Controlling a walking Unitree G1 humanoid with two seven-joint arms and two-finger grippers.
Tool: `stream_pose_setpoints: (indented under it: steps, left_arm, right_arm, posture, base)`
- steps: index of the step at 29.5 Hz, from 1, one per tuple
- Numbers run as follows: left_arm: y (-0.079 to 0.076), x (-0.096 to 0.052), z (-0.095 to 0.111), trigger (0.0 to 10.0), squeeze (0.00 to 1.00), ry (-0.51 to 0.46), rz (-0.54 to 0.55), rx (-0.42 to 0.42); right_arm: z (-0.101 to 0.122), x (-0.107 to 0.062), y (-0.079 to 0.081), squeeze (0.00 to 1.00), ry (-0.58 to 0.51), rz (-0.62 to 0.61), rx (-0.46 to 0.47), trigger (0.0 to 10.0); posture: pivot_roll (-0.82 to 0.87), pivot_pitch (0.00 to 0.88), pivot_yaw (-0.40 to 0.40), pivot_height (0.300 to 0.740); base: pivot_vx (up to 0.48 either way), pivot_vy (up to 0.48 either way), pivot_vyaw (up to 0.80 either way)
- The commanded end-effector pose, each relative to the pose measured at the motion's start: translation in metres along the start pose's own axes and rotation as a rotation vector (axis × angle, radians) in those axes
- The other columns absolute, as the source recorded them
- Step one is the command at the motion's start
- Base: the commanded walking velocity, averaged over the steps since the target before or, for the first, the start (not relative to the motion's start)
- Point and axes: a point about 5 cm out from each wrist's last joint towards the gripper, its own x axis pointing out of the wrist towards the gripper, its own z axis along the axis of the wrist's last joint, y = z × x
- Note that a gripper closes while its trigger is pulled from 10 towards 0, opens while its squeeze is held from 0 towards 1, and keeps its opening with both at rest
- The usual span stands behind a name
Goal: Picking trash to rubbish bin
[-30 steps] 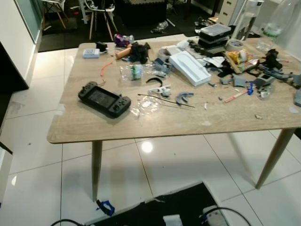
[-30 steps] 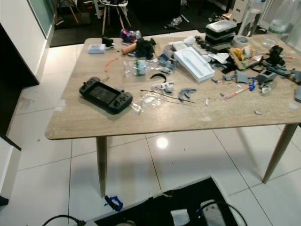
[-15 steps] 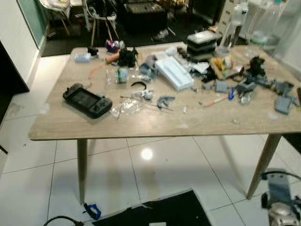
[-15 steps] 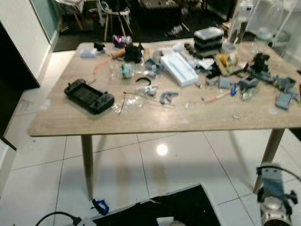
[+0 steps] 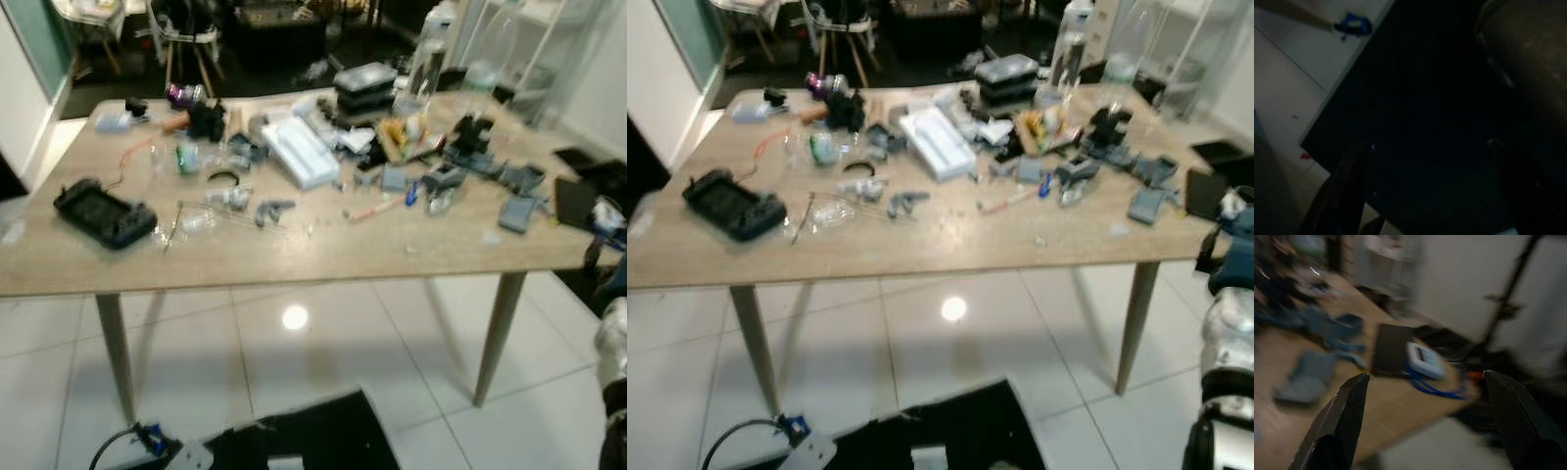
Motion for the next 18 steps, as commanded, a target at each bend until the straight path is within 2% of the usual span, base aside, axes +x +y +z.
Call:
stream_pose_setpoints:
  steps: [1,2,3,4,5,6,7,8,10,11,12,14,16,18]
  left_arm:
    - [-0.018,0.001,-0.002,10.0,0.00,0.010,-0.054,0.008]
    - [-0.022,0.002,-0.001,10.0,0.00,0.009,-0.058,0.009]
    - [-0.025,0.002,0.000,10.0,0.00,0.007,-0.063,0.010]
    - [-0.025,0.002,0.000,10.0,0.00,0.007,-0.063,0.010]
    - [-0.025,0.002,0.000,10.0,0.00,0.006,-0.063,0.010]
    - [-0.023,0.002,0.000,10.0,0.00,0.005,-0.058,0.009]
    - [-0.019,0.002,0.000,10.0,0.00,0.004,-0.044,0.008]
    - [-0.013,0.001,-0.001,10.0,0.00,0.002,-0.021,0.008]
    - [-0.009,0.001,-0.001,10.0,0.00,0.001,-0.005,0.007]
    - [-0.001,0.000,-0.008,10.0,0.00,0.014,0.007,0.015]
    - [-0.001,0.000,-0.008,10.0,0.00,0.014,0.007,0.015]
    - [0.003,-0.002,-0.015,10.0,0.00,0.027,0.009,0.022]
    - [0.003,-0.002,-0.015,10.0,0.00,0.027,0.009,0.022]
    - [0.002,-0.002,-0.021,10.0,0.00,0.034,0.008,0.026]
  right_arm:
    - [0.012,0.004,0.004,0.00,-0.039,0.031,0.099,10.0]
    - [0.020,0.005,0.015,0.00,-0.074,0.091,0.169,10.0]
    - [0.034,0.004,0.036,0.00,-0.129,0.217,0.294,10.0]
    - [0.034,0.004,0.036,0.00,-0.129,0.217,0.294,10.0]
    - [0.041,0.002,0.050,0.00,-0.154,0.307,0.356,10.0]
    - [0.044,0.000,0.057,0.15,-0.169,0.357,0.371,10.0]
    - [0.046,-0.003,0.064,0.70,-0.180,0.402,0.375,10.0]
    - [0.048,-0.005,0.072,1.00,-0.192,0.451,0.389,10.0]
    - [0.050,-0.007,0.077,1.00,-0.199,0.482,0.398,10.0]
    - [0.053,-0.011,0.087,1.00,-0.209,0.546,0.409,10.0]
    - [0.053,-0.011,0.087,1.00,-0.209,0.546,0.409,10.0]
    - [0.055,-0.016,0.098,1.00,-0.210,0.618,0.426,10.0]
    - [0.055,-0.016,0.098,1.00,-0.210,0.618,0.426,10.0]
    - [0.054,-0.022,0.111,1.00,-0.202,0.689,0.432,10.0]
  posture:
    - [-0.09,0.069,0.035,0.740]
    - [-0.09,0.069,0.035,0.740]
    - [-0.09,0.069,0.035,0.740]
    - [-0.09,0.069,0.035,0.740]
    - [-0.09,0.069,0.035,0.740]
    - [-0.09,0.069,0.035,0.740]
    - [-0.08,0.067,0.034,0.740]
    - [-0.08,0.067,0.034,0.740]
    - [-0.08,0.067,0.034,0.740]
    - [-0.08,0.065,0.034,0.740]
    - [-0.08,0.065,0.034,0.740]
    - [-0.08,0.065,0.034,0.740]
    - [-0.08,0.065,0.034,0.740]
    - [-0.08,0.064,0.038,0.740]
  base:
    - [0.000,-0.442,0.00]
    - [0.000,-0.442,0.00]
    - [0.000,-0.442,0.00]
    - [0.000,-0.442,0.00]
    - [0.000,-0.442,0.00]
    - [0.000,-0.424,0.00]
    - [0.000,0.000,0.00]
    - [0.000,0.000,0.00]
    - [0.000,0.000,0.00]
    - [0.000,0.000,0.00]
    - [0.000,0.000,0.00]
    - [0.000,0.000,0.00]
    - [0.000,0.000,0.00]
    - [0.000,0.000,0.00]
